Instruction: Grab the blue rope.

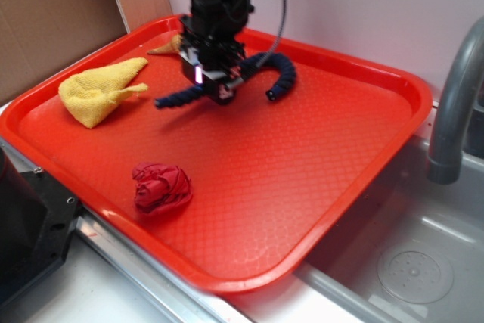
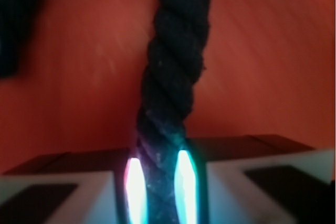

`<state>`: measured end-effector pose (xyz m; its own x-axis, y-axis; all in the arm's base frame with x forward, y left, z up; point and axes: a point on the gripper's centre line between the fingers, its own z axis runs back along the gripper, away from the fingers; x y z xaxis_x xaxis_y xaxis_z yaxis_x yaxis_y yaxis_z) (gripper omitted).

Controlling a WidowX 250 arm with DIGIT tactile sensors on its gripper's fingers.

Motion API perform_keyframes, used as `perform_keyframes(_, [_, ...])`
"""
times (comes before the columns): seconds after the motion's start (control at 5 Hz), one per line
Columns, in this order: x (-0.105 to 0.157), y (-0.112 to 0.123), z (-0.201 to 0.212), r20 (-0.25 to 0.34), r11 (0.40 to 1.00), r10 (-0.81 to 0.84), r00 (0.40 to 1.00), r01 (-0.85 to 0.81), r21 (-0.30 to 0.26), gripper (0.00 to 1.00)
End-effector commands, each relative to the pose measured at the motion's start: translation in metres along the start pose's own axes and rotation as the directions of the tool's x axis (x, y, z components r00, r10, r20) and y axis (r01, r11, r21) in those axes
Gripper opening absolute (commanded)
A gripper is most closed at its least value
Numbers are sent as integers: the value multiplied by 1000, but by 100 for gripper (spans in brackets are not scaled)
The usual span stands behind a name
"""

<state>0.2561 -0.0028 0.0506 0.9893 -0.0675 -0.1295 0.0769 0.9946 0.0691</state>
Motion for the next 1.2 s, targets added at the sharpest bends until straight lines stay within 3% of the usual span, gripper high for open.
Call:
perform_keyframes(0.0, [-63,-16,105,74,971,236,969,-232,-63,0])
perform_keyframes(0.2, [-78,-12,153,133,953,264,955,-238,-186,0])
perform_keyframes(0.6, [-96,-18,181,167,970,209,964,-182,-160,0])
perform_keyframes(1.0, [-100,-22,174,178,971,224,958,-203,-129,0])
